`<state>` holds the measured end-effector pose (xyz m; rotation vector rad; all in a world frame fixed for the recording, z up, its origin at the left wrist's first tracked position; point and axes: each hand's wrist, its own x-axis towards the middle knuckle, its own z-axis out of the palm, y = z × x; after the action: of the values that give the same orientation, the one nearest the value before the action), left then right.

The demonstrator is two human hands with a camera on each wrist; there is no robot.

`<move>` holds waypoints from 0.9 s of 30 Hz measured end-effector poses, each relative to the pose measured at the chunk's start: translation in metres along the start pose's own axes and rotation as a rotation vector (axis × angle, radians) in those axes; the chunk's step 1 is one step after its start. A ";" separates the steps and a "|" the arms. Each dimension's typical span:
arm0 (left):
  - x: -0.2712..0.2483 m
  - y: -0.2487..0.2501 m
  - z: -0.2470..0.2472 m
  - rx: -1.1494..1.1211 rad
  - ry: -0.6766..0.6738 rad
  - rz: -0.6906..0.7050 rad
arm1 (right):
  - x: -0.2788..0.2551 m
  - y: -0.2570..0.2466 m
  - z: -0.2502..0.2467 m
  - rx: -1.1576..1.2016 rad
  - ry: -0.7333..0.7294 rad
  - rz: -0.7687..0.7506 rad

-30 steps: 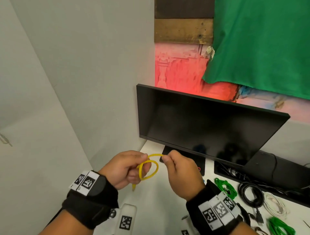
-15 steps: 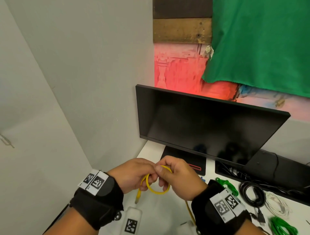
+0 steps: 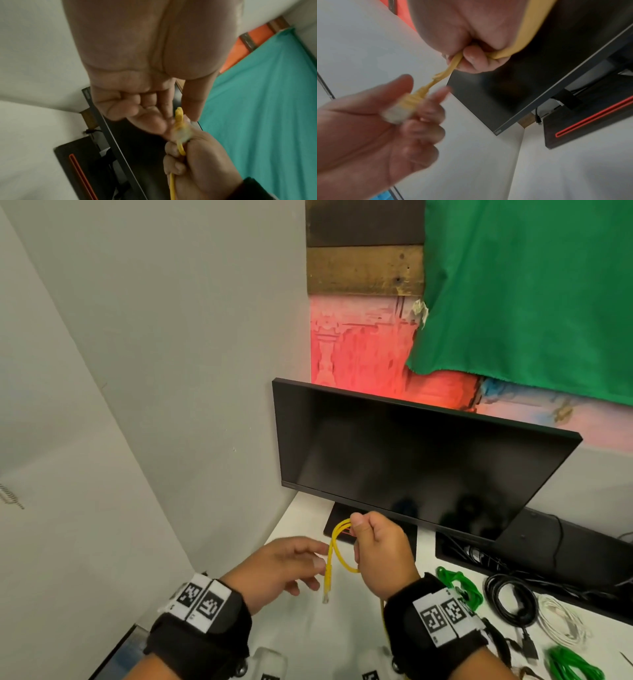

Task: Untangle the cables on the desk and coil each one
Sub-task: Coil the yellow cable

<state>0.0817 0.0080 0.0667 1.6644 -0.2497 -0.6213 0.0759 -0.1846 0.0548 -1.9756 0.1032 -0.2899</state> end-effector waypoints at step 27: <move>0.006 -0.013 0.018 -0.074 0.231 0.322 | -0.020 -0.008 0.012 0.086 -0.211 -0.093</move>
<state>0.0751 -0.0077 0.0509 1.5651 -0.3144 -0.1922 0.0588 -0.1668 0.0544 -1.9158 -0.1350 -0.1422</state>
